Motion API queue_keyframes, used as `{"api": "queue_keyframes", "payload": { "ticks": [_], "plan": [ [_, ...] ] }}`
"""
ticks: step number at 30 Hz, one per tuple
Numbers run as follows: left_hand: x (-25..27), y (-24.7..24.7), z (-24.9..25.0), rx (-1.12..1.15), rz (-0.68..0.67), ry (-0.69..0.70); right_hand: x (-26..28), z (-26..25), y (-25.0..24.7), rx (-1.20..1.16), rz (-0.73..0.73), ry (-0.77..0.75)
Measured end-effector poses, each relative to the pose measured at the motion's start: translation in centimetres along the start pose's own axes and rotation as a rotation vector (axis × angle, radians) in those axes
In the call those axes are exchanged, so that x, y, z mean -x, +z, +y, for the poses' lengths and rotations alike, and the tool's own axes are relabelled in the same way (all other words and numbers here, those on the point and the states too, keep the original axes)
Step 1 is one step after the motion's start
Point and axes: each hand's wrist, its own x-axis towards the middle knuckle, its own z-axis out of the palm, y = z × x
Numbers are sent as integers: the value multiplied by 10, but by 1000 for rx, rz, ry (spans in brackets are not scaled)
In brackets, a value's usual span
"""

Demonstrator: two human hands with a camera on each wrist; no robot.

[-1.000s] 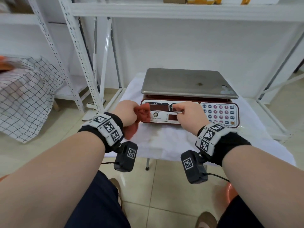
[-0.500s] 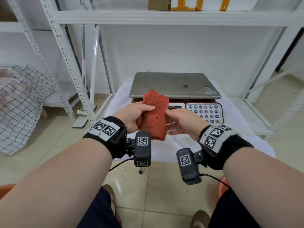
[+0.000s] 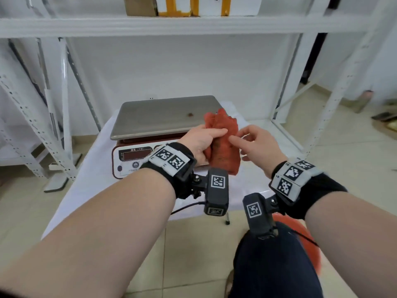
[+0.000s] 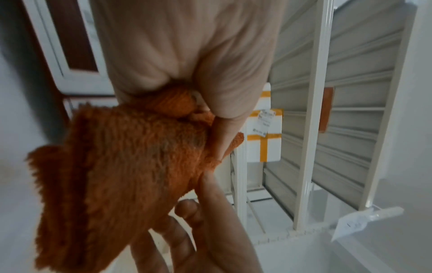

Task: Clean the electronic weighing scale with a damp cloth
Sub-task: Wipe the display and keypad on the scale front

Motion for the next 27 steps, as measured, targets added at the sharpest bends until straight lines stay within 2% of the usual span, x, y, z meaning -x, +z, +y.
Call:
{"api": "queue_keyframes", "payload": {
  "ticks": [4, 8, 12, 15, 23, 25, 27],
  "plan": [
    [-24, 55, -2, -7, -32, 5, -10, 19, -41, 122, 52, -5],
    [-50, 96, -11, -71, -47, 45, -21, 43, -83, 154, 154, 124],
    [-67, 126, -20, -109, -36, 53, -27, 62, -119, 478, 360, 258],
    [-73, 138, -24, -98, -49, 30, -26, 65, -132, 622, 307, 304],
    [-75, 128, -24, -40, -46, -9, -31, 59, -127, 676, 251, 268],
    [-74, 119, -21, -13, -41, -19, -33, 53, -120, 648, 203, 264],
    [-70, 110, -18, 5, -44, -30, -35, 48, -112, 520, 189, 214]
  ]
}}
